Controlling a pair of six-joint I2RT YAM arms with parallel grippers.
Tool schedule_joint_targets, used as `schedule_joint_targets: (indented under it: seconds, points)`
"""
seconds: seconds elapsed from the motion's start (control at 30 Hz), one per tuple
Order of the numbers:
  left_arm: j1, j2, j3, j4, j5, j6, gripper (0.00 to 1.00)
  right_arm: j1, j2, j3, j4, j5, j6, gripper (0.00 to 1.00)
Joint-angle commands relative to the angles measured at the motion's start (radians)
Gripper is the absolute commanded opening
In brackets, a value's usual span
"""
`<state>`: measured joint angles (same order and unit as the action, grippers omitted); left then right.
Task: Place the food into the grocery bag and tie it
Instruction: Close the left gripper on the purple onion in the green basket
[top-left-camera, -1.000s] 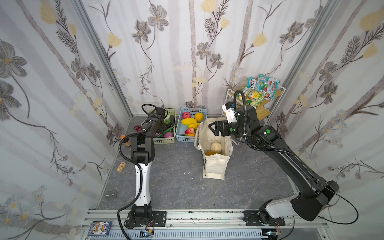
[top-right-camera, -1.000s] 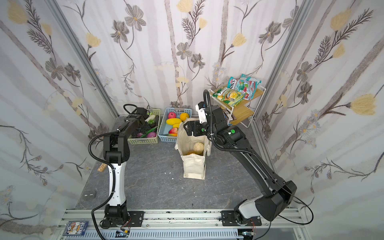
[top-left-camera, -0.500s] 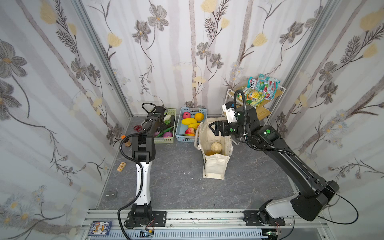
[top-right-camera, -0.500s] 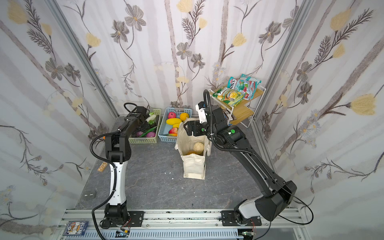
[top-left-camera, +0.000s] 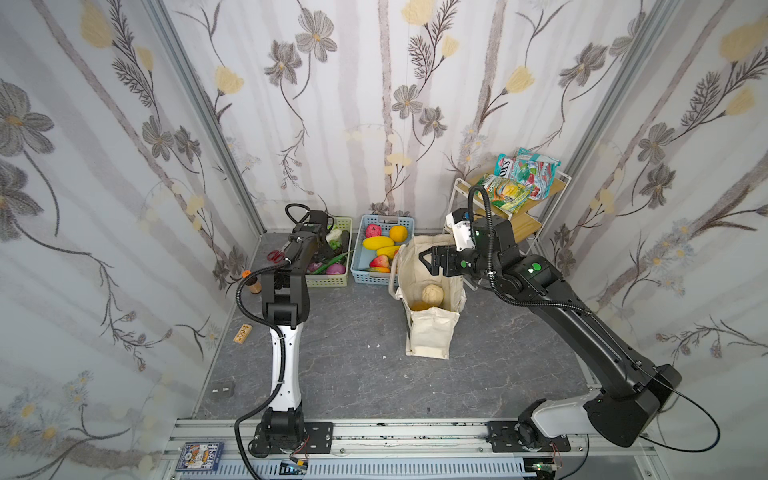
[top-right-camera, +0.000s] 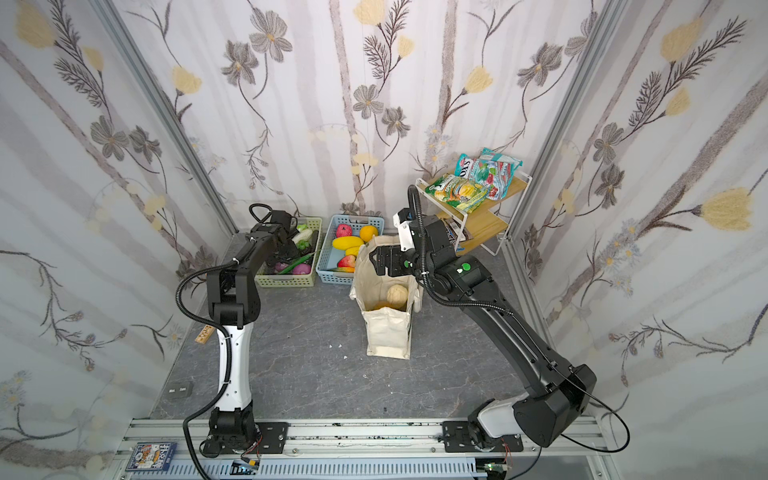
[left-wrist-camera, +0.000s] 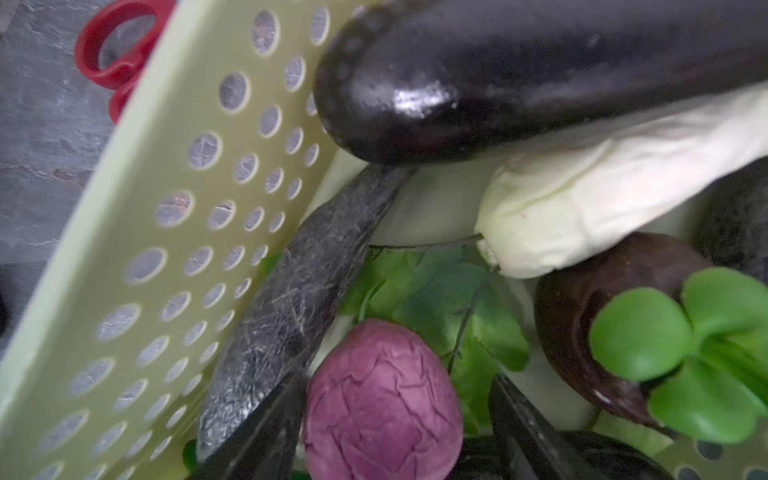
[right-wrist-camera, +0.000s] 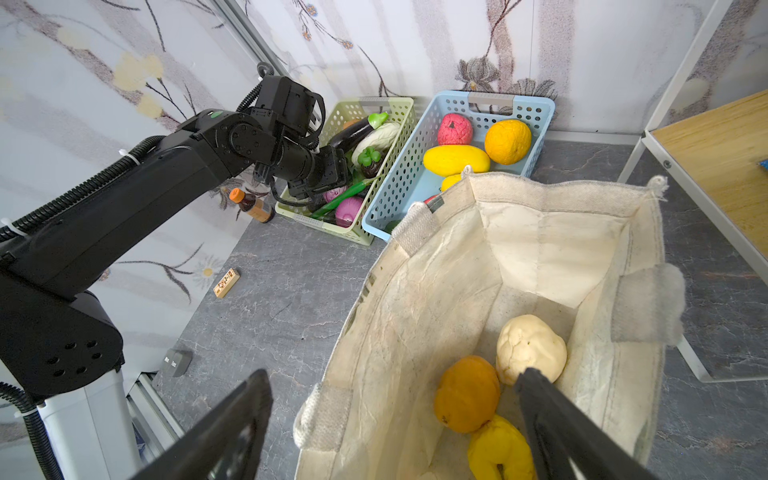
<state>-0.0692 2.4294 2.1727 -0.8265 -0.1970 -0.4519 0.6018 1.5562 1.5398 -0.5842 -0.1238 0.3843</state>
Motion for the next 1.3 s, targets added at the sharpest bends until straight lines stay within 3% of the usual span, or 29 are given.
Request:
schedule_joint_targets:
  seconds: [0.0,0.17,0.73,1.27]
  points:
    - [-0.001,-0.018,-0.001,-0.016,0.014,0.005,0.70,0.001,-0.005,-0.002,0.035,0.007,0.001,0.92]
    - [-0.003,-0.010,0.006,-0.026,-0.040,0.046,0.79,0.001,-0.010,-0.004,0.033,0.005,-0.004,0.92]
    - [0.005,0.135,0.179,-0.218,-0.070,0.349,0.78,-0.001,-0.004,0.017,-0.001,0.012,-0.010,0.92]
    - [0.000,0.113,0.187,-0.217,-0.024,0.353,0.57,0.002,0.006,0.039,-0.004,0.021,-0.003,0.92]
